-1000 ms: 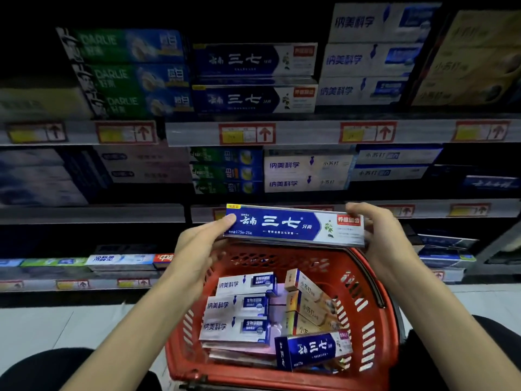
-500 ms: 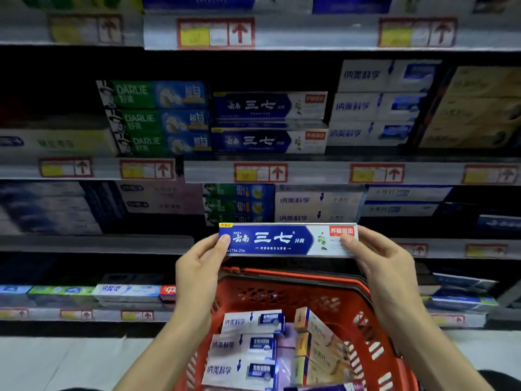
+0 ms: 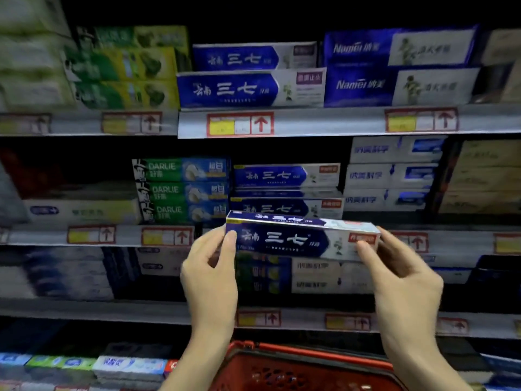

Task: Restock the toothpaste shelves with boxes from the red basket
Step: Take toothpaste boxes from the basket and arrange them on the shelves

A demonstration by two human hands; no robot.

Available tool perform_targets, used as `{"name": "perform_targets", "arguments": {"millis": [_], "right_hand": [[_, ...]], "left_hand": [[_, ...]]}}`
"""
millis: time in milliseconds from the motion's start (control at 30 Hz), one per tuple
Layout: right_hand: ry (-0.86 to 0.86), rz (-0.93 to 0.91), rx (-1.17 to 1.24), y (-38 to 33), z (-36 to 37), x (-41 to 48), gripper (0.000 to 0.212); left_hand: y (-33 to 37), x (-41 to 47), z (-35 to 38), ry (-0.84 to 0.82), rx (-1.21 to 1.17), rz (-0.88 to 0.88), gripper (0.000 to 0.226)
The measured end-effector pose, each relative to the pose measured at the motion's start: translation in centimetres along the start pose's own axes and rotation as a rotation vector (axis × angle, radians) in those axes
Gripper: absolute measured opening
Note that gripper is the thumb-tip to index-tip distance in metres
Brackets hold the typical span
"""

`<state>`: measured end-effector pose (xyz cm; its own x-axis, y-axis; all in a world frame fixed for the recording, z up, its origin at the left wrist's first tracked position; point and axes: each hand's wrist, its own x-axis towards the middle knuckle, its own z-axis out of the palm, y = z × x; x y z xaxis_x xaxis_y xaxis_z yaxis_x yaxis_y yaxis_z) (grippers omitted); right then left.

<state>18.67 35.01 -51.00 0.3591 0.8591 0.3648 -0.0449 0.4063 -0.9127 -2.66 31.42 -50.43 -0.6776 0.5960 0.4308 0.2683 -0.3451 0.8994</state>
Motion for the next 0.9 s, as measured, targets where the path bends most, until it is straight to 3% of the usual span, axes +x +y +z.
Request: {"name": "perform_targets", "arguments": {"millis": [167, 333, 500, 633, 900], "right_hand": [[0.035, -0.143, -0.013, -1.6, 2.5, 4.2, 0.032], [-0.129, -0.156, -0.094, -1.5, 3.7, 7.4, 0.048], [-0.284, -0.155, -0.218, -1.1, 4.9, 8.8, 0.041], [-0.325, -0.126, -0.294, -0.6, 5.6, 9.0, 0.05], [-0.332, -0.057, -0.321, 0.1, 5.4, 8.7, 0.076]], "left_hand": [[1.1, 4.1, 2.6, 0.029, -0.014, 0.04, 0.028], [1.7, 7.4, 4.4, 0.109, 0.059, 0.09, 0.022], [1.2, 8.8, 4.9, 0.063, 0.231, 0.109, 0.019], [1.3, 9.3, 5.2, 0.043, 0.335, 0.049, 0.039], [1.5, 8.3, 5.8, 0.041, 0.409, -0.007, 0.035]]}}
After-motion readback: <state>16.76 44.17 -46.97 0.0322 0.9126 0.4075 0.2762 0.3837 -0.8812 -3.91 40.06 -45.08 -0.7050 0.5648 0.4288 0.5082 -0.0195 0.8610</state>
